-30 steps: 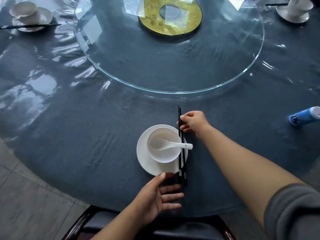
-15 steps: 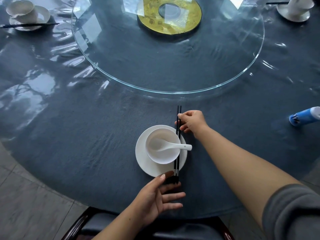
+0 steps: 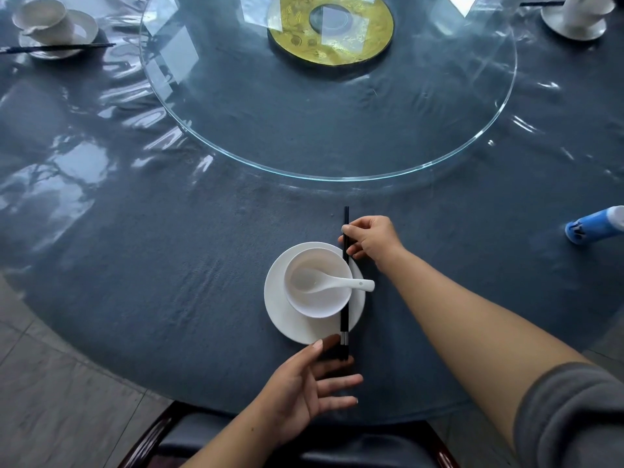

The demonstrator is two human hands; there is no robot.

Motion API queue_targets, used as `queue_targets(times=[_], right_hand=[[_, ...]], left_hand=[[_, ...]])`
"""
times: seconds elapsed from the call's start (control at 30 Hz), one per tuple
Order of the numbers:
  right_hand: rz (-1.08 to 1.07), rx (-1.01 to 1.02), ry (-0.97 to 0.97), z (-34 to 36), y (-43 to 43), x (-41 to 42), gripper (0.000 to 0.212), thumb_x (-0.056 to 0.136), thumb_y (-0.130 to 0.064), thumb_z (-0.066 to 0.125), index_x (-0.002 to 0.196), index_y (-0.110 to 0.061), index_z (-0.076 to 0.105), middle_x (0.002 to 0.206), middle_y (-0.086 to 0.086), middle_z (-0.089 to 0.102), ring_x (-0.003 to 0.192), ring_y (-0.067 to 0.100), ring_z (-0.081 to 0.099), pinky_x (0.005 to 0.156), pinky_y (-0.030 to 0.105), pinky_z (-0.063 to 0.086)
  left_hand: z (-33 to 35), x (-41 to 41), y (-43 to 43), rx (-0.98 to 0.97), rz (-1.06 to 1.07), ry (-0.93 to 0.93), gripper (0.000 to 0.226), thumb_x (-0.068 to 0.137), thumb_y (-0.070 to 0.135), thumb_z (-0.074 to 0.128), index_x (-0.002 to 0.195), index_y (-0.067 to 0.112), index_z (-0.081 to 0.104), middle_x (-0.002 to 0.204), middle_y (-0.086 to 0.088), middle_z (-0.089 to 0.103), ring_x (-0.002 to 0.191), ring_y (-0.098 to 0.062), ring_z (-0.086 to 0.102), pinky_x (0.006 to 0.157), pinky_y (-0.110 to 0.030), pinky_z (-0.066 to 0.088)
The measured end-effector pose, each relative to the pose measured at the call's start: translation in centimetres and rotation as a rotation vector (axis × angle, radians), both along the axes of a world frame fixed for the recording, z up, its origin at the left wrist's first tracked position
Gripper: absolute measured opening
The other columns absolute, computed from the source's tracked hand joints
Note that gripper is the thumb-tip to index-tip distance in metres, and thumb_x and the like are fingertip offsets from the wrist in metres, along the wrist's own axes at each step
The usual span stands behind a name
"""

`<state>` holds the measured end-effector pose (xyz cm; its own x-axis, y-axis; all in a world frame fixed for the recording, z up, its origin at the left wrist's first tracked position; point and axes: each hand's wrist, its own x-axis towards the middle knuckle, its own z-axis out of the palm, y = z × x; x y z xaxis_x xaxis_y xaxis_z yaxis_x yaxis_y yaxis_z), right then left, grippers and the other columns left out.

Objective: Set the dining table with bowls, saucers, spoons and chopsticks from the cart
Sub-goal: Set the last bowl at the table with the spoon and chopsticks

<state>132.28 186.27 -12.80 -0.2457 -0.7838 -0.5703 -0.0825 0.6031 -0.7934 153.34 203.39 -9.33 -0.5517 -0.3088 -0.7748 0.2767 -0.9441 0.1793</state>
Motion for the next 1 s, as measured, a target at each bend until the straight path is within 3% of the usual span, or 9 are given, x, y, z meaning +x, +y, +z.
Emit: queue_targets(times=[0.3,0.5,0.73,1.0], right_hand=[[0.016,0.017,0.028,-0.2,0.7,0.0,0.012,0.091,-0.011,0.067,0.081,-0.008,0.062,0.078,0.013,0.073,0.041,0.014,0.054,0.041,0.023,0.043],[0.017,0.046,-0.003,-0.1,0.8,-0.2,0.009,0.091,-0.013,0.067,0.09,-0.004,0.064,0.077,0.01,0.073,0.042,0.012,0.058,0.041,0.023,0.046],[-0.038,0.019,-0.017,-0.3,1.0,0.0,0.016,0.09,-0.015,0.07,0.08,-0.006,0.063,0.071,0.01,0.064,0.042,0.014,0.061,0.039,0.022,0.048],[-0.113,-0.007,-0.006,-0.5,1.9,-0.1,0.02,0.092,-0.018,0.067,0.078,-0.005,0.06,0.069,0.011,0.068,0.042,0.015,0.061,0.042,0.024,0.05]], left_hand=[[0.1,-0.1,0.7,-0.008,-0.034,-0.008,0.054,0.086,0.043,0.055,0.135,0.019,0.061,0.132,-0.025,0.063,0.114,-0.044,0.066,0.076,-0.05,0.06],[-0.3,0.0,0.8,-0.009,-0.03,-0.025,0.056,0.086,0.043,0.055,0.136,0.017,0.059,0.13,-0.027,0.064,0.115,-0.045,0.066,0.075,-0.05,0.06],[-0.5,0.2,0.7,0.0,-0.036,-0.038,0.056,0.087,0.047,0.053,0.135,0.018,0.059,0.128,-0.024,0.066,0.115,-0.043,0.066,0.078,-0.051,0.06],[-1.1,2.5,0.9,-0.025,-0.083,-0.102,0.046,0.095,0.043,0.049,0.133,0.018,0.054,0.123,-0.023,0.07,0.109,-0.039,0.069,0.078,-0.048,0.059]])
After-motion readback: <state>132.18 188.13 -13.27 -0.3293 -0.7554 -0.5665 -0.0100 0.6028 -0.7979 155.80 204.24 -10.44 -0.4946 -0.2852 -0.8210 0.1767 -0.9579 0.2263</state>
